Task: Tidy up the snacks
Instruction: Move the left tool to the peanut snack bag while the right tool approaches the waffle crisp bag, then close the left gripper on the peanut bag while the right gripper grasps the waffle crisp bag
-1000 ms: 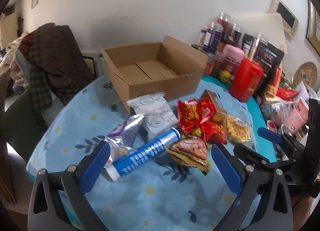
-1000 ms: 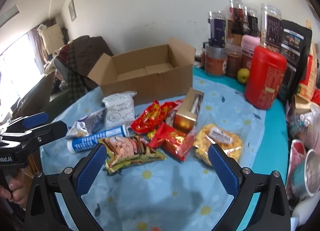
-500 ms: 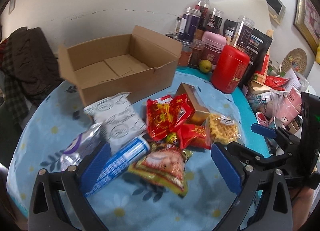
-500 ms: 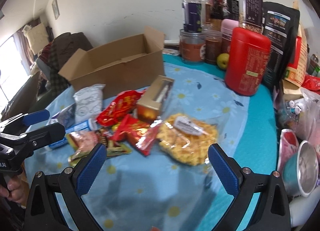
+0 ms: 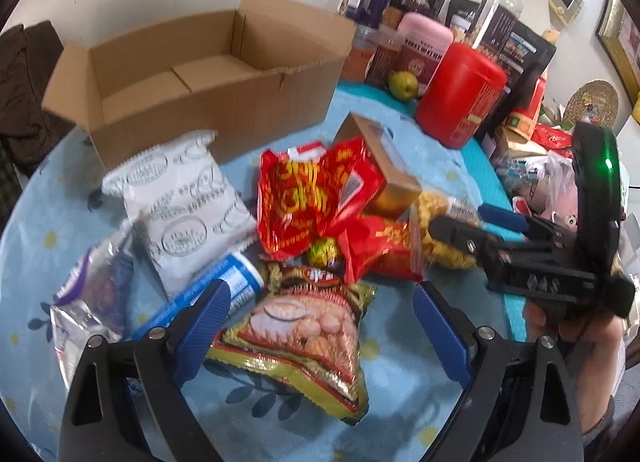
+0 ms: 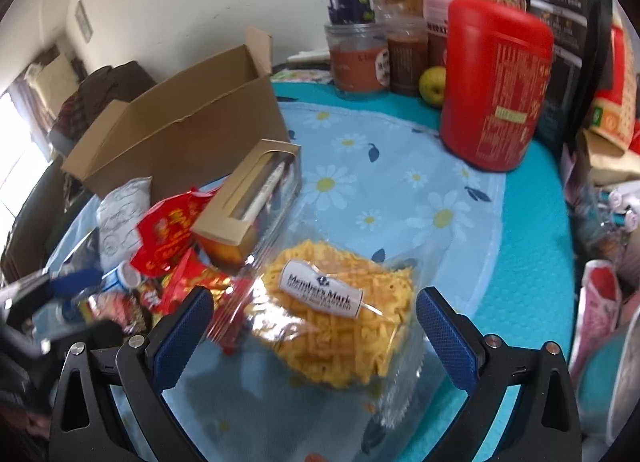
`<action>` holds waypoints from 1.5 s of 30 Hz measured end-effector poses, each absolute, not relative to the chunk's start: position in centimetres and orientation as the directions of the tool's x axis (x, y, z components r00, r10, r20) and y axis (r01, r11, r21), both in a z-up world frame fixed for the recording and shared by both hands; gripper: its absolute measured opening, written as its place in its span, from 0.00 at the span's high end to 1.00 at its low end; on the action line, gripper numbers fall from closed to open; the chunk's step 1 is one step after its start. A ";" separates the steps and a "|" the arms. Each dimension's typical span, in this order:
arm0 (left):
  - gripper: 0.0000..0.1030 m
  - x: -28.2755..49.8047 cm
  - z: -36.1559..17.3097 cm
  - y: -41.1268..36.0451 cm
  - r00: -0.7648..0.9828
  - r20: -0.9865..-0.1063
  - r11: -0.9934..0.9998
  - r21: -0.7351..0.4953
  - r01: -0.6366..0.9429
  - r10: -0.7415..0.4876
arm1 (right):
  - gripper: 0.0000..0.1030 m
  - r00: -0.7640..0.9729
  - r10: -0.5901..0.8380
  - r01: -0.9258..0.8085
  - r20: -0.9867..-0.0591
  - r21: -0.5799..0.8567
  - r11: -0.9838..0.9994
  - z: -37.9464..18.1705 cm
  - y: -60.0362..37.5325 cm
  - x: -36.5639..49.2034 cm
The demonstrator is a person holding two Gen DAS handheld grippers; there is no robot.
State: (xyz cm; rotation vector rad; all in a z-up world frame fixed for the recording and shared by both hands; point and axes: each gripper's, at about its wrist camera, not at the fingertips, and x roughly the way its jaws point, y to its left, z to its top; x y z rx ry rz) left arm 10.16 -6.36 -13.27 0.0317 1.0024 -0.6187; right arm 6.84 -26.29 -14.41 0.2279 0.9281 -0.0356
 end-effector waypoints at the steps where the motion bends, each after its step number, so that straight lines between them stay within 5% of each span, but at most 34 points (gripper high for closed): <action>1: 0.09 10.1 -13.5 -6.3 0.375 -0.798 0.829 -0.256 0.498 -0.471 | 0.00 0.597 0.060 0.136 -0.800 0.175 0.975 -14.6 -26.2 7.1; 4: 0.09 9.8 -14.2 -6.4 0.364 -0.810 0.830 -0.246 0.501 -0.460 | 0.00 0.577 -0.007 0.158 -0.817 0.103 0.982 -15.1 -25.6 7.9; 10: 0.27 10.3 -16.2 -7.2 0.314 -0.852 0.847 -0.242 0.474 -0.419 | 0.00 0.566 -0.074 0.163 -0.821 0.023 0.986 -15.5 -25.1 8.2; 18: 0.38 10.5 -16.1 -7.0 0.356 -0.828 0.849 -0.242 0.470 -0.433 | 0.00 0.562 -0.083 0.193 -0.823 0.033 0.981 -15.7 -25.9 7.1; 37: 0.40 7.1 -15.1 -5.5 0.364 -0.817 0.839 -0.242 0.488 -0.448 | 0.15 0.581 0.004 0.087 -0.814 0.066 0.994 -15.9 -24.1 1.9; 39: 0.40 7.0 -15.1 -5.4 0.370 -0.814 0.840 -0.241 0.485 -0.447 | 0.14 0.606 0.010 0.086 -0.795 0.078 0.993 -15.4 -24.1 1.3; 41: 0.40 6.9 -15.0 -5.3 0.374 -0.811 0.841 -0.244 0.482 -0.450 | 0.00 0.628 0.002 0.091 -0.778 0.076 0.993 -14.9 -24.1 1.0; 45: 0.40 7.1 -15.1 -5.5 0.378 -0.813 0.843 -0.235 0.484 -0.444 | 0.00 0.638 0.004 0.090 -0.770 0.080 0.993 -14.3 -24.4 1.4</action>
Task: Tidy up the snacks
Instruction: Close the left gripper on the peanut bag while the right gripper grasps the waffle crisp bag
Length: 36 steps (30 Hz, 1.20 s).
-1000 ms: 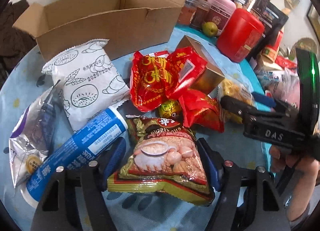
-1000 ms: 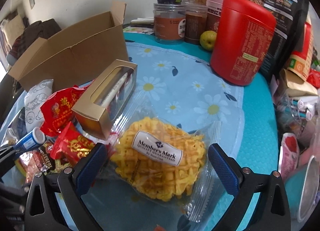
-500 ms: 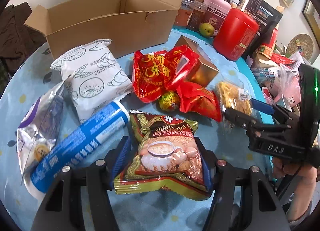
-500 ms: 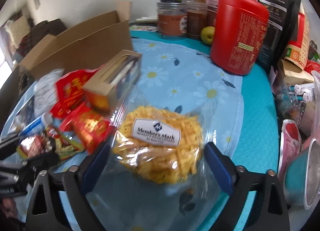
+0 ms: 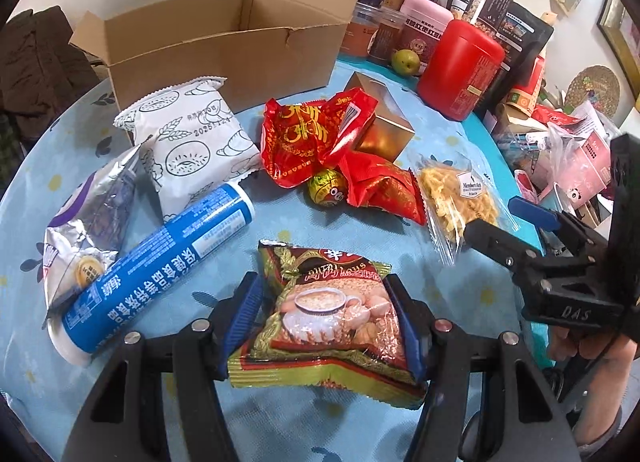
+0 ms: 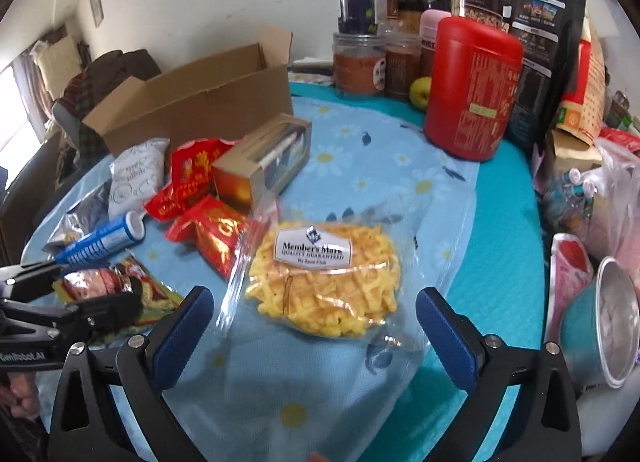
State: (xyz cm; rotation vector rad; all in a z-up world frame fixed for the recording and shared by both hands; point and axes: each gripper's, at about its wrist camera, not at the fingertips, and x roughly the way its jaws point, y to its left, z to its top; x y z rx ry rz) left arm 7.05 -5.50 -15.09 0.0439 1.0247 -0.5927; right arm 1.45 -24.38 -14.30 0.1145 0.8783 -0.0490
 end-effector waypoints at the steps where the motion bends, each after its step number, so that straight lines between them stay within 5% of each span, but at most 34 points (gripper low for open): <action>1: 0.40 7.1 -15.2 -5.6 0.373 -0.817 0.843 -0.232 0.485 -0.439 | 0.00 0.628 0.008 0.091 -0.778 0.083 0.992 -14.4 -24.5 1.9; 7: 0.39 7.9 -16.1 -6.4 0.316 -0.850 0.840 -0.234 0.490 -0.422 | 0.00 0.578 -0.038 0.111 -0.815 0.032 0.993 -15.0 -24.9 4.2; 18: 0.17 7.5 -16.9 -10.1 0.390 -0.876 0.824 -0.016 0.566 -0.284 | 0.00 0.531 0.014 0.089 -0.847 0.073 0.993 -17.5 -25.4 6.2; 23: 0.18 8.7 -16.7 -9.4 0.389 -0.864 0.840 -0.069 0.539 -0.321 | 0.00 0.524 -0.023 0.059 -0.851 0.010 0.998 -17.9 -24.6 6.2; 26: 0.38 9.0 -16.5 -9.1 0.413 -0.857 0.853 -0.055 0.519 -0.307 | 0.01 0.532 -0.032 0.062 -0.846 0.001 0.998 -17.9 -24.3 5.9; 32: 0.48 9.2 -16.2 -8.3 0.416 -0.851 0.857 -0.074 0.510 -0.321 | 0.31 0.568 0.003 0.044 -0.823 0.034 0.998 -17.1 -24.4 4.9; 36: 0.48 8.8 -16.1 -7.9 0.415 -0.850 0.859 -0.079 0.506 -0.323 | 0.40 0.586 0.018 0.048 -0.810 0.057 0.997 -16.5 -24.5 4.0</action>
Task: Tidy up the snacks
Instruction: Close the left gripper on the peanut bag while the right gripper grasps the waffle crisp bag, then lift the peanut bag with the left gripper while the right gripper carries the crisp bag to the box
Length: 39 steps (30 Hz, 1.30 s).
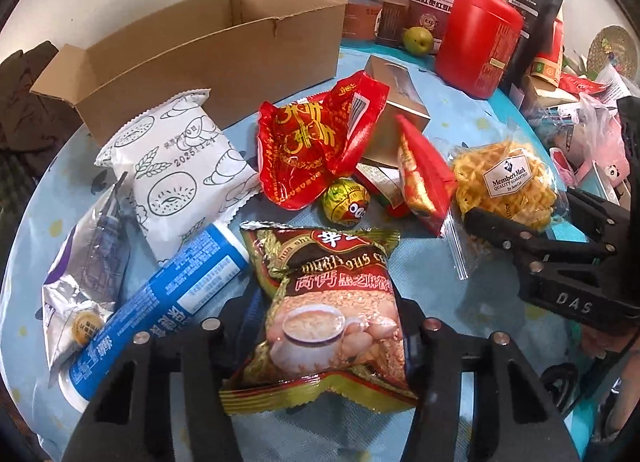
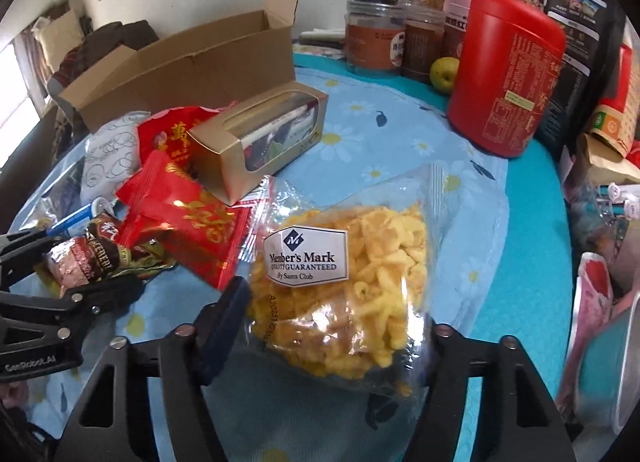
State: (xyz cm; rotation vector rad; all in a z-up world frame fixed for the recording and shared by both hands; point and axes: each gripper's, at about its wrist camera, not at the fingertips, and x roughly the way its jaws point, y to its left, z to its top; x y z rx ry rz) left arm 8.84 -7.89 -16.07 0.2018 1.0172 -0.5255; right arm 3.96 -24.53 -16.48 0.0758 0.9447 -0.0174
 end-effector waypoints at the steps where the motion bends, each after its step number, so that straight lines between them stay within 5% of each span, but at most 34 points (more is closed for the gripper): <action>1: 0.48 8.7 -16.0 -7.8 0.415 -0.850 0.859 -0.082 0.506 -0.326 | 0.43 0.588 0.028 0.051 -0.808 0.072 0.996 -16.4 -24.7 4.1; 14: 0.48 6.6 -14.9 -6.3 0.431 -0.829 0.865 -0.117 0.488 -0.355 | 0.67 0.616 0.094 0.065 -0.782 0.170 0.983 -14.9 -24.6 0.2; 39: 0.48 2.2 -9.8 -4.2 0.538 -0.731 0.855 -0.118 0.506 -0.419 | 0.69 0.710 0.142 0.040 -0.690 0.241 0.970 -10.6 -21.8 -6.4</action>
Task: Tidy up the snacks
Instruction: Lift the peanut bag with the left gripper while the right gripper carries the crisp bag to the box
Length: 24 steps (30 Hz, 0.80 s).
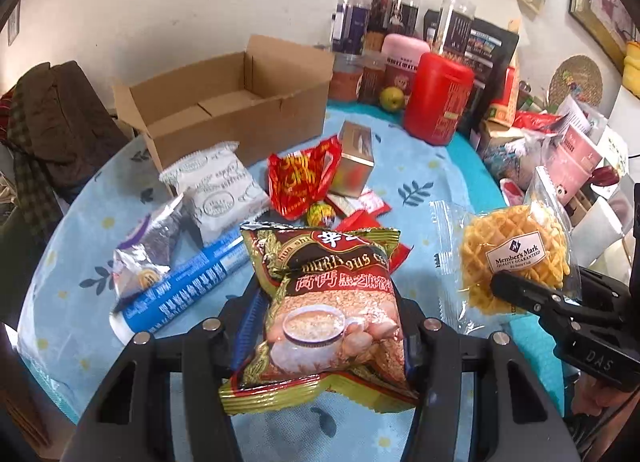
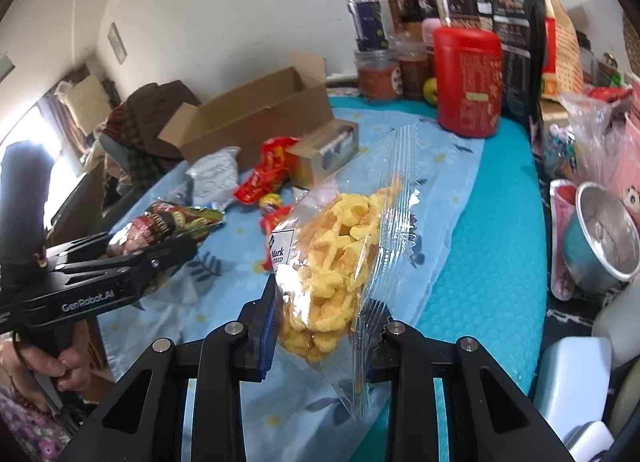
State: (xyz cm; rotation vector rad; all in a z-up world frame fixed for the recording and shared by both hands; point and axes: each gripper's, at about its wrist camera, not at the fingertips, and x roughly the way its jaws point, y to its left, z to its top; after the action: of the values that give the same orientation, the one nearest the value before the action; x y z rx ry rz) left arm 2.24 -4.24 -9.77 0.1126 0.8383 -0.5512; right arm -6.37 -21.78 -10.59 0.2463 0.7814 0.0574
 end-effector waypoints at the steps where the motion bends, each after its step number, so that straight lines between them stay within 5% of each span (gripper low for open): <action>1: 0.48 2.3 -9.4 -4.1 0.544 -0.725 0.855 -0.119 0.504 -0.422 | 0.69 0.715 0.149 0.029 -0.683 0.242 0.970 -10.2 -21.6 -6.3; 24: 0.48 10.5 0.1 -2.2 0.725 -0.534 0.881 -0.085 0.466 -0.435 | 0.69 0.804 0.260 -0.215 -0.535 0.146 0.966 0.2 -17.8 3.2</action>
State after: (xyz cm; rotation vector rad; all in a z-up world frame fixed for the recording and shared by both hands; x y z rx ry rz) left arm 10.47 -2.21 0.09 0.0560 0.5744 -0.4974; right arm 3.17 -17.79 0.17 0.0794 0.5843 0.2545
